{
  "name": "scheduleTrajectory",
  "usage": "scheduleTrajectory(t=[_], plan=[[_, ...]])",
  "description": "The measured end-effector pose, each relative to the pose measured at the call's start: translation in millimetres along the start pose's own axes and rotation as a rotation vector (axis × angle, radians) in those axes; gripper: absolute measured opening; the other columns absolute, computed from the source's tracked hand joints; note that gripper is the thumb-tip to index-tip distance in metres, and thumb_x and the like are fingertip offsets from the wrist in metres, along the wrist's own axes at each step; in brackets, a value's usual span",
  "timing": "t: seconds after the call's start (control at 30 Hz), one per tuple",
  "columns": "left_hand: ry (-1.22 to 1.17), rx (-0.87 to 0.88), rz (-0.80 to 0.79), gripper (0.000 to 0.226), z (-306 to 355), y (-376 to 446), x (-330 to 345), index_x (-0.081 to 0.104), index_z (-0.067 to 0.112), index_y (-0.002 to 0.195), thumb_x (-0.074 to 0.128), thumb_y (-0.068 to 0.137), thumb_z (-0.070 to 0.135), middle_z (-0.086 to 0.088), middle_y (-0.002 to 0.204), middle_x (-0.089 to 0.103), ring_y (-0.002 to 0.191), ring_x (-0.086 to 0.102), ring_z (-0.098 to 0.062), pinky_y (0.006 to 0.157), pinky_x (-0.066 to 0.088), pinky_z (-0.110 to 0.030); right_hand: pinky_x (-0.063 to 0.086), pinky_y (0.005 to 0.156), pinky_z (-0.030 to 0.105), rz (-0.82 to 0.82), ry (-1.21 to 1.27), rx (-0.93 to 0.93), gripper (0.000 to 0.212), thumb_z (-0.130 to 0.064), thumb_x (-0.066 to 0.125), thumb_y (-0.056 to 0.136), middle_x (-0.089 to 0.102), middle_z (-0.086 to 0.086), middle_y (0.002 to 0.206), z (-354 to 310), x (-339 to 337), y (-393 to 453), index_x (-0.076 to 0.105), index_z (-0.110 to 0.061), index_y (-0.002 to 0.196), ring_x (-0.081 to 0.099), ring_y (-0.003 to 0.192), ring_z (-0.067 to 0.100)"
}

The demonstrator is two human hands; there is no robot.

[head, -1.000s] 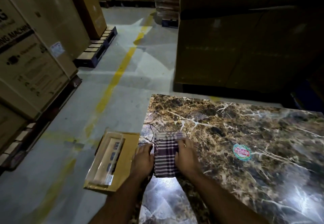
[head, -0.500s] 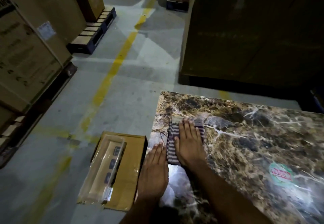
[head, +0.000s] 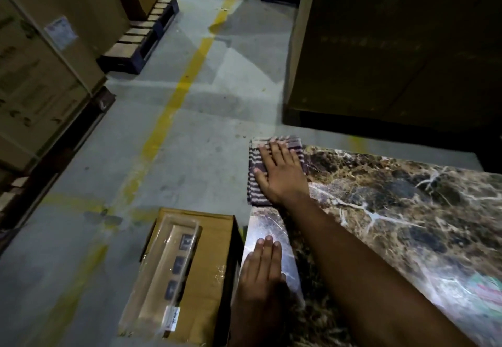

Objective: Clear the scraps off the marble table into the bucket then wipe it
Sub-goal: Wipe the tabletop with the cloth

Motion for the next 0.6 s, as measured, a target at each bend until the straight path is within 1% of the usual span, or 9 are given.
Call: scheduleTrajectory(t=[0.07, 0.1, 0.17, 0.23, 0.3, 0.33, 0.4, 0.5, 0.6], plan=[[-0.056, -0.032, -0.016, 0.045, 0, -3, 0, 0.059, 0.004, 0.137, 0.044, 0.100, 0.025, -0.012, 0.150, 0.049, 0.141, 0.046, -0.027, 0.115, 0.034, -0.037, 0.001, 0.128, 0.044, -0.014, 0.007, 0.000, 0.073, -0.062, 0.014, 0.101, -0.001, 0.005, 0.172, 7, 1, -19, 0.001, -0.027, 0.164, -0.003, 0.159, 0.024], [-0.073, -0.053, -0.036, 0.047, -1, -5, 0, 0.057, 0.005, 0.139, 0.047, 0.097, 0.023, -0.012, 0.153, 0.046, 0.143, 0.043, -0.026, 0.115, 0.033, -0.038, 0.001, 0.128, 0.044, -0.009, 0.012, 0.025, 0.075, -0.063, 0.013, 0.100, 0.001, 0.005, 0.172, 16, -2, -24, 0.003, -0.027, 0.164, -0.002, 0.159, 0.025], [-0.081, -0.055, -0.074, 0.049, 0, -3, -3, 0.056, 0.004, 0.140, 0.047, 0.096, 0.022, -0.013, 0.155, 0.041, 0.143, 0.041, -0.027, 0.114, 0.035, -0.041, 0.002, 0.128, 0.045, 0.009, 0.001, 0.100, 0.081, -0.063, 0.007, 0.094, 0.007, 0.010, 0.171, 32, -10, -19, 0.011, -0.022, 0.164, 0.004, 0.159, 0.028], [-0.104, -0.046, -0.113, 0.047, 1, 2, -3, 0.055, 0.000, 0.139, 0.044, 0.099, 0.021, -0.018, 0.152, 0.045, 0.142, 0.042, -0.031, 0.115, 0.034, -0.042, 0.004, 0.127, 0.050, 0.030, 0.004, 0.171, 0.086, -0.062, 0.005, 0.091, 0.015, 0.018, 0.169, 36, -15, -4, 0.018, -0.017, 0.163, 0.011, 0.157, 0.035], [-0.095, -0.072, -0.179, 0.048, 0, 3, -2, 0.052, 0.000, 0.142, 0.045, 0.099, 0.021, -0.019, 0.151, 0.047, 0.142, 0.042, -0.032, 0.116, 0.034, -0.043, 0.005, 0.127, 0.052, 0.011, 0.014, 0.214, 0.083, -0.061, 0.010, 0.094, 0.017, 0.021, 0.168, 29, -14, 4, 0.019, -0.015, 0.163, 0.013, 0.156, 0.039], [-0.094, -0.083, -0.201, 0.049, 0, 0, -1, 0.050, 0.000, 0.144, 0.045, 0.099, 0.019, -0.019, 0.152, 0.046, 0.143, 0.041, -0.032, 0.117, 0.032, -0.043, 0.004, 0.127, 0.051, -0.004, 0.019, 0.208, 0.080, -0.060, 0.013, 0.096, 0.015, 0.020, 0.169, 22, -10, 2, 0.018, -0.017, 0.163, 0.011, 0.156, 0.039], [-0.105, -0.094, -0.208, 0.051, 3, -2, 1, 0.045, 0.000, 0.147, 0.044, 0.099, 0.017, -0.018, 0.155, 0.042, 0.146, 0.036, -0.032, 0.121, 0.025, -0.042, 0.003, 0.126, 0.050, -0.022, 0.019, 0.130, 0.075, -0.060, 0.020, 0.100, 0.012, 0.015, 0.170, 6, -5, -12, 0.015, -0.020, 0.164, 0.007, 0.157, 0.035], [-0.068, -0.148, -0.240, 0.059, 2, -4, 1, 0.038, 0.006, 0.152, 0.043, 0.096, 0.019, -0.012, 0.160, 0.034, 0.150, 0.027, -0.026, 0.124, 0.016, -0.037, 0.005, 0.127, 0.048, -0.015, -0.024, 0.028, 0.074, -0.061, 0.021, 0.101, 0.010, 0.012, 0.171, 7, -3, -53, 0.014, -0.022, 0.164, 0.007, 0.158, 0.032], [-0.061, -0.183, -0.236, 0.062, 1, -1, -1, 0.035, 0.008, 0.154, 0.043, 0.094, 0.020, -0.010, 0.162, 0.031, 0.151, 0.024, -0.024, 0.125, 0.010, -0.034, 0.004, 0.127, 0.048, -0.014, -0.040, 0.116, 0.074, -0.060, 0.019, 0.102, 0.007, 0.014, 0.171, 40, -8, -53, 0.009, -0.021, 0.164, 0.005, 0.158, 0.033]])
Point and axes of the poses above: each hand's wrist, its own y-axis towards the middle knuckle, its own x-axis out of the palm, z = x × y, the point moved 10 cm from there along y, towards the middle knuckle
